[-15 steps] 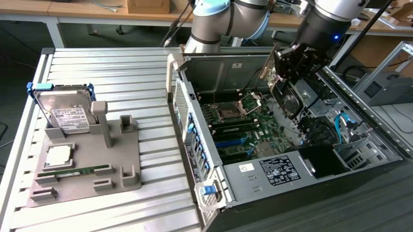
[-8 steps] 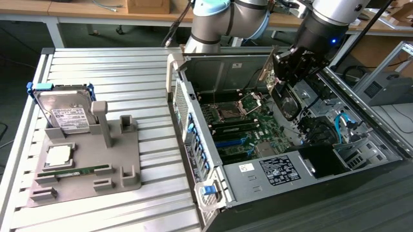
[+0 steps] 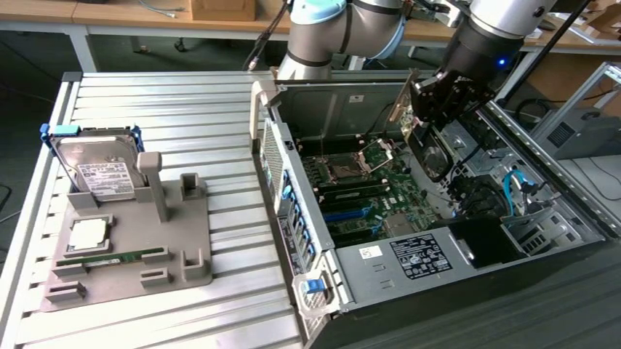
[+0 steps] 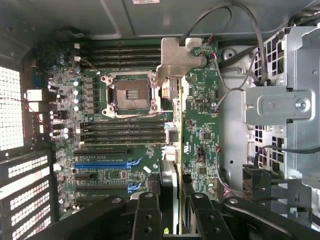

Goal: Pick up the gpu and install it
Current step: 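Pick up the gpu and move the gpu toward the slot, then insert the gpu into the slot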

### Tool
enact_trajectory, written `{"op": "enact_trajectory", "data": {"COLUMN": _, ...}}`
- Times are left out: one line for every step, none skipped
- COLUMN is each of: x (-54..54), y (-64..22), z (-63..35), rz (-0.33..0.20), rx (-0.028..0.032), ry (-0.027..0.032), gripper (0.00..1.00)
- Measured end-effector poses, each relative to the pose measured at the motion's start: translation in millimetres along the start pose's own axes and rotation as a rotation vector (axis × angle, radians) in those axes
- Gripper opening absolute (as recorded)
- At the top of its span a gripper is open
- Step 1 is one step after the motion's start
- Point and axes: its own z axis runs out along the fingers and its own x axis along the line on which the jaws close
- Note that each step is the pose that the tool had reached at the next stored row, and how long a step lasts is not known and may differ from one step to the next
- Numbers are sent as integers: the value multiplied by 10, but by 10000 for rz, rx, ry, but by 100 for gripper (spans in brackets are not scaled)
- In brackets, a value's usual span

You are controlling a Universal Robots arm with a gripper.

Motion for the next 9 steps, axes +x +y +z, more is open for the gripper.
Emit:
{"op": "enact_trajectory", "data": {"x": 0, "y": 0, "z": 0, "rz": 0, "rx": 0, "ry": 0, "gripper": 27}}
{"op": "enact_trajectory", "data": {"x": 0, "y": 0, "z": 0, "rz": 0, "rx": 0, "ry": 0, "gripper": 27}}
{"op": "enact_trajectory", "data": {"x": 0, "y": 0, "z": 0, "rz": 0, "rx": 0, "ry": 0, "gripper": 27}}
{"op": "enact_trajectory", "data": {"x": 0, "y": 0, "z": 0, "rz": 0, "rx": 0, "ry": 0, "gripper": 27}}
{"op": "enact_trajectory", "data": {"x": 0, "y": 0, "z": 0, "rz": 0, "rx": 0, "ry": 0, "gripper": 27}}
{"op": "enact_trajectory", "data": {"x": 0, "y": 0, "z": 0, "rz": -4, "rx": 0, "ry": 0, "gripper": 27}}
{"op": "enact_trajectory", "data": {"x": 0, "y": 0, "z": 0, "rz": -35, "rx": 1, "ry": 0, "gripper": 27}}
{"op": "enact_trajectory", "data": {"x": 0, "y": 0, "z": 0, "rz": -79, "rx": 2, "ry": 2, "gripper": 27}}
{"op": "enact_trajectory", "data": {"x": 0, "y": 0, "z": 0, "rz": -167, "rx": 3, "ry": 4, "gripper": 27}}
